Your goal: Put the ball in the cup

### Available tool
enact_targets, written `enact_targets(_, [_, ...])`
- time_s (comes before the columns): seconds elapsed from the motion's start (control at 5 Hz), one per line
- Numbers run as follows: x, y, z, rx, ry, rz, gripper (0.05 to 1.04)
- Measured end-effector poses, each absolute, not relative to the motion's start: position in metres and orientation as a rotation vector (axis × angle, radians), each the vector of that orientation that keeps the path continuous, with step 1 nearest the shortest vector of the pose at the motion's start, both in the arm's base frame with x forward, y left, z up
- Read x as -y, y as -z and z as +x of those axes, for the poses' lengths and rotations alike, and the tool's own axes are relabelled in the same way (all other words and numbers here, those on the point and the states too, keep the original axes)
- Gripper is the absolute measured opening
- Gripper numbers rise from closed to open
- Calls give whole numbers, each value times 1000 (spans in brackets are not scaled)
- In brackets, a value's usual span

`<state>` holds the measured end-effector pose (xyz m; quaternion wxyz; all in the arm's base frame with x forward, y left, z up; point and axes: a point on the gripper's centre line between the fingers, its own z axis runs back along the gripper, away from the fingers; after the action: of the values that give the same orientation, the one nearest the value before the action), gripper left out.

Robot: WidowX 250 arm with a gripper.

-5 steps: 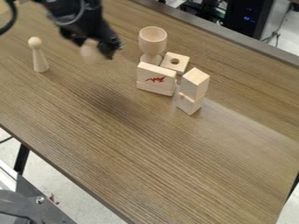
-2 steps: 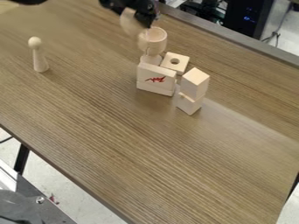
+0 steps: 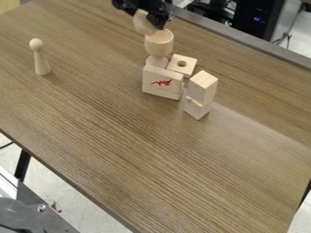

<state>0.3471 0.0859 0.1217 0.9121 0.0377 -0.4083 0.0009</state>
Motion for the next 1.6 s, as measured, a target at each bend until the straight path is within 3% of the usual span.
enact_targets(0.6, [-87, -105, 379, 875, 28, 50, 755])
enact_targets(1.4, [-87, -91, 369, 834, 30, 47, 755])
enact_targets(1.6, [-88, -90, 367, 826, 41, 57, 821])
